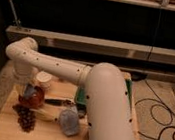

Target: Wipe red bowl with sponge

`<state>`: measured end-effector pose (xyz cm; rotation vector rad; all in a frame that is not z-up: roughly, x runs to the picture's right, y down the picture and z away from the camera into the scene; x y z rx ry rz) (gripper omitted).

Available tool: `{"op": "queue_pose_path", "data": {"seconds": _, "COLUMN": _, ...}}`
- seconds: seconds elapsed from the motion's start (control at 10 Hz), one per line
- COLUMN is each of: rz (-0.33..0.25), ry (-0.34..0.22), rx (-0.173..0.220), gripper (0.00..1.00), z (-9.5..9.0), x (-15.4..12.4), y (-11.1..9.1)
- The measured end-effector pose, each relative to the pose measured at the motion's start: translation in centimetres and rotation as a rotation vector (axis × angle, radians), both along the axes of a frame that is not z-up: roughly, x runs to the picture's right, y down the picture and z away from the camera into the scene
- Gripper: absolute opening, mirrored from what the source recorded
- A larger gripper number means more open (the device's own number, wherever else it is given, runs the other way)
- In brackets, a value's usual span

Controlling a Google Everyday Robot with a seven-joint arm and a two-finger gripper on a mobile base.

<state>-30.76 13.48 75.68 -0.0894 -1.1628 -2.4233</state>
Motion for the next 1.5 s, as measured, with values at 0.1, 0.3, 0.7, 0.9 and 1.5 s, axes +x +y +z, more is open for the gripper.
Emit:
{"op": "queue_pose_path", "data": {"seconds": 0.1, "rz": -0.007, "ry": -0.011, "rx": -0.004, "gripper": 0.04, "z": -0.3, "x": -0.2, "y": 0.2}}
{"op": "queue_pose_path", "data": {"seconds": 0.3, "rz": -0.022, "ry": -0.034, "rx": -0.009, "gripper": 0.04, "z": -1.2, "x": -0.7, "y": 1.0}}
{"op": "queue_pose_path", "data": {"seconds": 0.7, "rz": -0.036, "ry": -0.039, "rx": -0.041, "gripper": 0.04, "z": -1.2, "x": -0.6, "y": 4.1}}
{"op": "queue_pose_path", "data": {"seconds": 0.9, "rz": -0.034, "ry": -0.037, "rx": -0.052, "gripper": 0.04, "z": -1.0, "x": -0.4, "y": 4.9}}
{"op": "queue_pose_path", "data": {"seconds": 1.5, "rz": 0.054, "ry": 0.017, "rx": -0.080, "gripper": 0.04, "z": -0.2, "x": 4.3, "y": 5.8}}
